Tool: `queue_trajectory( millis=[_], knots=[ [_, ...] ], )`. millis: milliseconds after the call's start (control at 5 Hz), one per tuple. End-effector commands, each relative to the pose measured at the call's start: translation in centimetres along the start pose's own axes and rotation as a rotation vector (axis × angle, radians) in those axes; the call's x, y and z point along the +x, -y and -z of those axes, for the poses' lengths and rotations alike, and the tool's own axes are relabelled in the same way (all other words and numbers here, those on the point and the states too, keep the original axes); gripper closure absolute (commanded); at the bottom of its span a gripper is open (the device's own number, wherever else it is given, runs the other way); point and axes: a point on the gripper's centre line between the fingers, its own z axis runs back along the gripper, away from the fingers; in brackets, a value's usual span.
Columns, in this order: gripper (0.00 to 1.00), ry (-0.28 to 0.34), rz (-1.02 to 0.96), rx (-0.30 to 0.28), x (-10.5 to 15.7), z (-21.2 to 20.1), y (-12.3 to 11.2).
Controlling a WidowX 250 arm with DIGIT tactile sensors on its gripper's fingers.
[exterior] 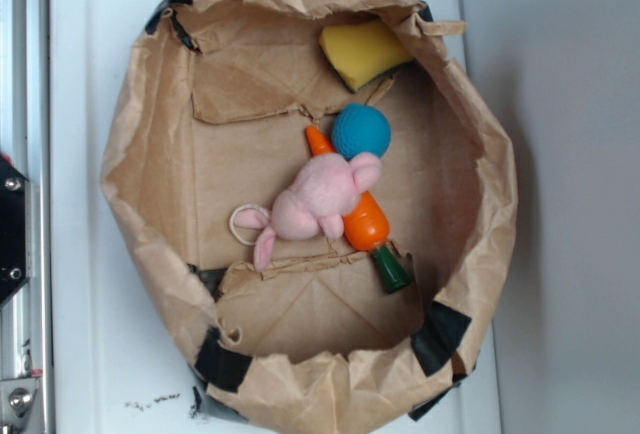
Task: Grab the blue ball.
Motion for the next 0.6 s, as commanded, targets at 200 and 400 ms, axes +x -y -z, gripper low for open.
queue_trajectory(
  millis=[200, 400],
  knots=[
    [0.00, 0.016, -0.061, -0.015, 4.3, 0.5, 0.7],
    [0.00, 0.039, -0.305, 0.005, 9.2, 2.5, 0.2]
  ],
)
